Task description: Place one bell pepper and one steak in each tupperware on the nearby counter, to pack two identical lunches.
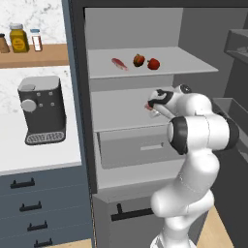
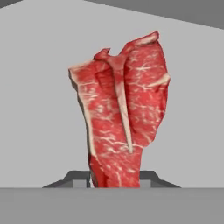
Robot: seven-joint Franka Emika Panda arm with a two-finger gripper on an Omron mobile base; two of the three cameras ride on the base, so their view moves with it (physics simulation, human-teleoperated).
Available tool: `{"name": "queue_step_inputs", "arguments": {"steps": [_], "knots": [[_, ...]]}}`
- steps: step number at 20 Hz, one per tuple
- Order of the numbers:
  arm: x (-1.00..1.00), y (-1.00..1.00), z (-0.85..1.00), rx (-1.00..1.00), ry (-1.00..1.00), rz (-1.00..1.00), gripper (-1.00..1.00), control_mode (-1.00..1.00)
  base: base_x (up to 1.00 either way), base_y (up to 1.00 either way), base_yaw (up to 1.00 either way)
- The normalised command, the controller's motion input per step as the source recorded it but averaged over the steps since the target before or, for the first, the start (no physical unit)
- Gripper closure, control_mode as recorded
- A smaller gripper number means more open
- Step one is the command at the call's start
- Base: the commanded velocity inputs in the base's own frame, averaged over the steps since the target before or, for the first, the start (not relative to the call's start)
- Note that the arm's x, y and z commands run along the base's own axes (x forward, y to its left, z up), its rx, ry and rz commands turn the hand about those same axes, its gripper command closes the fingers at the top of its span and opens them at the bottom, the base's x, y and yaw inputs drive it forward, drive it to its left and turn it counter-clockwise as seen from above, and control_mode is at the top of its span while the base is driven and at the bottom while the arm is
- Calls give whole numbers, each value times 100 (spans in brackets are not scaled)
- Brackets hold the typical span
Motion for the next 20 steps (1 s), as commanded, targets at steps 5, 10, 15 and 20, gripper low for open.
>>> {"name": "queue_step_inputs", "arguments": {"steps": [5,10,15,20], "knots": [[-68,24,35,0,-20,0,100,-100,0,0,0],[-79,47,29,-4,-4,3,100,-100,0,0,0],[-87,47,65,-7,-1,3,100,-100,0,0,0],[-100,11,68,-5,0,0,100,-100,0,0,0]]}}
